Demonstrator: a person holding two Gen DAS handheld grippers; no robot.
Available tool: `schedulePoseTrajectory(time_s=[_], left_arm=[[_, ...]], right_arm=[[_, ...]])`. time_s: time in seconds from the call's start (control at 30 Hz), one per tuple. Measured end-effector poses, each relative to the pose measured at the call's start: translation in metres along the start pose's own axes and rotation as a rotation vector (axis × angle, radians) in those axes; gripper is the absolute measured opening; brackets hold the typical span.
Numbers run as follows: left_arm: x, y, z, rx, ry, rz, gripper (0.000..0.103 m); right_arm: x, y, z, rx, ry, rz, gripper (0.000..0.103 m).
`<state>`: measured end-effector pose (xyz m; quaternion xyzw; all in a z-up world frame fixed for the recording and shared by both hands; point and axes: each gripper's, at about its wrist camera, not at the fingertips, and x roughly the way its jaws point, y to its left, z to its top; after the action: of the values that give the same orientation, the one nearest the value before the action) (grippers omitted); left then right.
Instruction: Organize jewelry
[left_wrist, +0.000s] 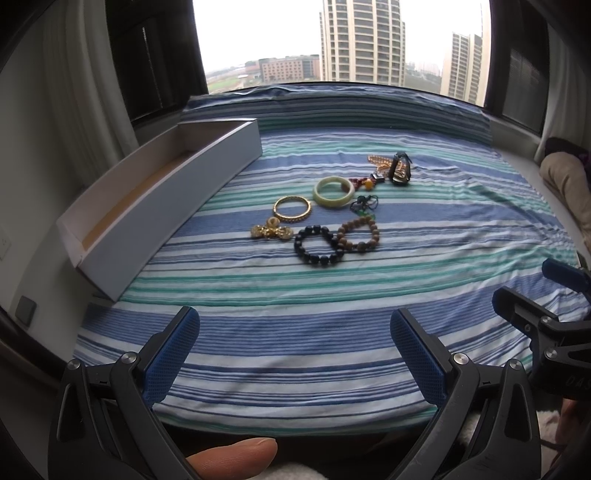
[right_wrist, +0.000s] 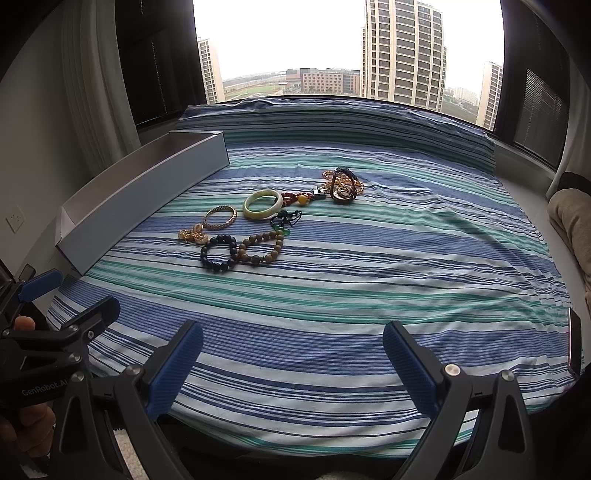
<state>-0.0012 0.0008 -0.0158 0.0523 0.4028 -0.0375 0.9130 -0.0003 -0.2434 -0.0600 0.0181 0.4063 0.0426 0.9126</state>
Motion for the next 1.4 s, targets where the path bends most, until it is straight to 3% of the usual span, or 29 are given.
schedulePoseTrajectory(time_s=[0.83,1.1,1.23,1.4], left_arm=[[0.0,0.001,-0.002,-0.001,0.005,0.003,0.103],[-0.004,0.016,0.004,-0.063,-0.022,-0.021,0.103],[0.008,0.021,0.011,-0.106,-0.015,-0.046,0.103],[0.042,0.018,0.023,-0.048,0.035,0.002,0.103]], right_arm=[[0.002,0.003,0.0,-0.003,0.014,0.001,0.1],[-0.003,0.001,0.003,-0.004,0.008,-0.005,0.1],[-0.003,-0.006,0.009,-0.006,0.0,-0.017,0.1],[0.024,-0.028,0.024,0.016,0.02,-0.022,0.1]])
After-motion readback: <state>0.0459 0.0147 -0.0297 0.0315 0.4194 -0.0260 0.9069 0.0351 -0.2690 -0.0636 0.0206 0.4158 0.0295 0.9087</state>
